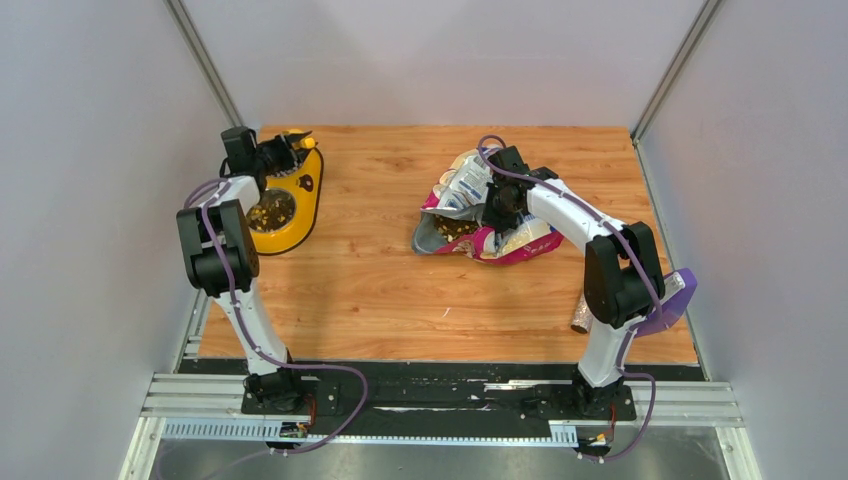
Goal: Serve the pet food
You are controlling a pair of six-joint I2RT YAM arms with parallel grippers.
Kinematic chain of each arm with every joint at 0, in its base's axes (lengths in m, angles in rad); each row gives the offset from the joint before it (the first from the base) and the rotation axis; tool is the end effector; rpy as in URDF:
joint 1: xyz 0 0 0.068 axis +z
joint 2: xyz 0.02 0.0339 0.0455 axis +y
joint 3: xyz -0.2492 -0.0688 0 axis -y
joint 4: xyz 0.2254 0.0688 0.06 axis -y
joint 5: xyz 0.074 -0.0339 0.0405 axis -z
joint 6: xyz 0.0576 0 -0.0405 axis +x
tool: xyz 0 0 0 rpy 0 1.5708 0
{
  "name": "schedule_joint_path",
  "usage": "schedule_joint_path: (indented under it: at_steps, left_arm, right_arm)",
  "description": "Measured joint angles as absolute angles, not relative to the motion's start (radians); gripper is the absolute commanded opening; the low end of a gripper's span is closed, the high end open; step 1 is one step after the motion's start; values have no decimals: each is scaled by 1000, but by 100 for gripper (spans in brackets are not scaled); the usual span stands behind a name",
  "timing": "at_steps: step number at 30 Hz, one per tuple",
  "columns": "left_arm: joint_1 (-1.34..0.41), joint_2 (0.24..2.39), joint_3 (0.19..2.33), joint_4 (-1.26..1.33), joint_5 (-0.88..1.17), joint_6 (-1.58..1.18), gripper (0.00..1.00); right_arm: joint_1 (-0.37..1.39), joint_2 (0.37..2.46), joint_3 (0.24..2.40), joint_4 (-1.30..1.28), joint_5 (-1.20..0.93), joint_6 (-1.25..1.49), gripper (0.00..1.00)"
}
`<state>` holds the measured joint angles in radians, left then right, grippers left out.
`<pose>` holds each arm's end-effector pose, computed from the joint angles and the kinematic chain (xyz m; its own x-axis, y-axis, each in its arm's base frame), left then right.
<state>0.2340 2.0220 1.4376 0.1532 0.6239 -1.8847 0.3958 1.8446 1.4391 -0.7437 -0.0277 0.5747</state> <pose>0.4547 0.0738 0.2130 -0.1865 -0.8380 0.5128 -0.4880 -0.3739 -0.7887 0.3426 0.1449 0.1996 -0.9218 0.2037 -0.3297 0.1254 0.9617 0.2437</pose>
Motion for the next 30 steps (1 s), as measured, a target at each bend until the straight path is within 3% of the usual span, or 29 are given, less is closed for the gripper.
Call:
schedule_joint_path:
  at_steps: [8,14,25,30]
  left_arm:
    - [238,2029,1367,350,648,-2042,0]
    - [238,2028,1347,338,648,-2030,0]
    - [113,1923,1386,-153,609,-1482,0]
    - [-8,1799,1362,-376,471,-1195,0]
  right_arm:
    - [396,1845,1439,-744,-27,575,0]
    - [395,1845,1441,-745,-27,575,0]
    - [393,1845,1445,-751,-30,575,0]
    - [389,1845,1445,-751,-38,574,0]
